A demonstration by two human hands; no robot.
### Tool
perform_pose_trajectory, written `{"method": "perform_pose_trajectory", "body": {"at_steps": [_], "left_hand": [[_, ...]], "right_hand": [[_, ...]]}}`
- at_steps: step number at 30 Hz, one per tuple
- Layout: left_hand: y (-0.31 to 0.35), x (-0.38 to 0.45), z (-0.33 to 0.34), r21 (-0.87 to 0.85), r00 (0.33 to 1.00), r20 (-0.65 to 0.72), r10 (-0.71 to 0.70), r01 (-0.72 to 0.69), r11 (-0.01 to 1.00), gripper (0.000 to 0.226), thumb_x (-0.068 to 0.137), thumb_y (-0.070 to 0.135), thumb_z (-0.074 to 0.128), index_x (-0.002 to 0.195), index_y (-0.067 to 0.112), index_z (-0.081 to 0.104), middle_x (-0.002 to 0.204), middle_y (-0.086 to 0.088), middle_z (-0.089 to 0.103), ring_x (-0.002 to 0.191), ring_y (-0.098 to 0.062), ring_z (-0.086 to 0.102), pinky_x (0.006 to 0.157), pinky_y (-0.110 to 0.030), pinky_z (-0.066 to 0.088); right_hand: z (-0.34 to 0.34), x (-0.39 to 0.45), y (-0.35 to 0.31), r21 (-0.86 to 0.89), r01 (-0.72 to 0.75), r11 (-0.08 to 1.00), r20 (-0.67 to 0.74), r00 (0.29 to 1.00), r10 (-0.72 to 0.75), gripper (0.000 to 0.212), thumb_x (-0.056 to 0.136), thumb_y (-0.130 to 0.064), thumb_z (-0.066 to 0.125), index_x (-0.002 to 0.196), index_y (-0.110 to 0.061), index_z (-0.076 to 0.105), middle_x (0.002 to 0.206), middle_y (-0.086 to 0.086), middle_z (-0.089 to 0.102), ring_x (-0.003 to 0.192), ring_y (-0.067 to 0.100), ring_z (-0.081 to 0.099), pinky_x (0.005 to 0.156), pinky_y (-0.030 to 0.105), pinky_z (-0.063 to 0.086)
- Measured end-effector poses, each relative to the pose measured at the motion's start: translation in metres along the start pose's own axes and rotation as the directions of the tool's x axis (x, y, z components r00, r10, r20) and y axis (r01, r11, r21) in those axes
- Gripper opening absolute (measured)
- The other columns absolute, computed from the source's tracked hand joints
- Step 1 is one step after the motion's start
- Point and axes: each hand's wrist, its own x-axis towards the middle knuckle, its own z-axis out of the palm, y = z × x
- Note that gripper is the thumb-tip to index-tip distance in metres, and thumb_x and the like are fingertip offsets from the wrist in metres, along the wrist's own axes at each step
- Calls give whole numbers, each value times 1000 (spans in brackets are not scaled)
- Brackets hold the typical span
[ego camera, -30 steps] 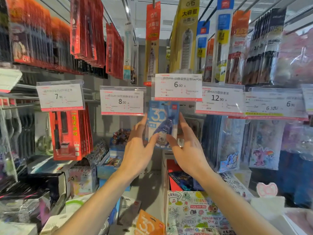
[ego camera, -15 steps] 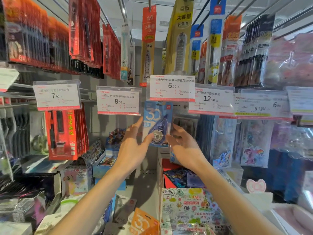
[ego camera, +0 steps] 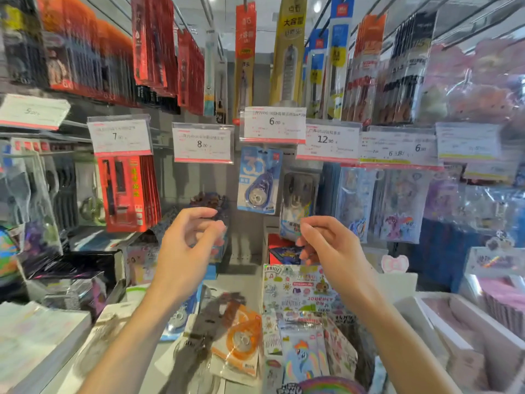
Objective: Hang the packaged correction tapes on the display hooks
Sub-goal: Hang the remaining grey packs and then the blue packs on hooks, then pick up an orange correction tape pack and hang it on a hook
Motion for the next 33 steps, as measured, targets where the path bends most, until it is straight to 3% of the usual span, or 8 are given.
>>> {"method": "perform_pose_trajectory", "body": {"at_steps": [3,13,20,23,27,33], "left_hand": [[2,-22,-8,-19,1000,-5,-20,20,1000,17,97,18,69,104,34,68,95,-2,79,79,-18,77,67,-30,60],[-10,-36,-40,-82,997,37,-74,76,994,16,97,11,67,108,22,67,94,-2,79,72,-17,75,67,-24,58],[-40,-10,-112,-142,991,118,-70,86,986,16,96,11,67,108,22,67,93,-7,78,70,-16,74,64,-21,57],[-58,3,-149,-144,981,163,-102,126,982,17,95,9,68,106,22,66,91,-9,77,68,-14,72,63,-24,57],[-81,13,-190,-95,965,226,-133,158,983,19,94,8,69,105,24,66,86,-1,78,66,-10,72,58,-19,55],[-112,17,-223,25,913,347,-215,220,975,25,96,16,69,101,41,67,92,1,75,75,-17,74,67,-27,59]], "right_hand": [[4,-20,3,41,-15,999,-8,1000,16,9,102,-21,64,106,-17,71,75,1,74,61,11,64,57,20,55],[43,-50,6,1,-83,997,6,997,83,11,102,-20,63,109,-15,70,81,10,76,63,8,67,58,16,54],[124,-46,7,-8,-73,997,-63,995,72,8,103,-12,61,104,-14,69,72,3,74,60,13,63,55,22,53],[165,-46,8,3,-93,996,-96,991,93,8,102,-9,61,105,-10,68,67,-2,73,54,9,62,51,17,51],[207,-50,13,-8,-129,992,-135,983,127,10,102,-8,61,108,-6,69,68,-2,72,57,11,60,53,17,51],[218,-57,34,-284,-187,940,-133,979,154,9,100,-20,66,106,-21,72,81,-1,77,67,4,68,61,14,53]]}}
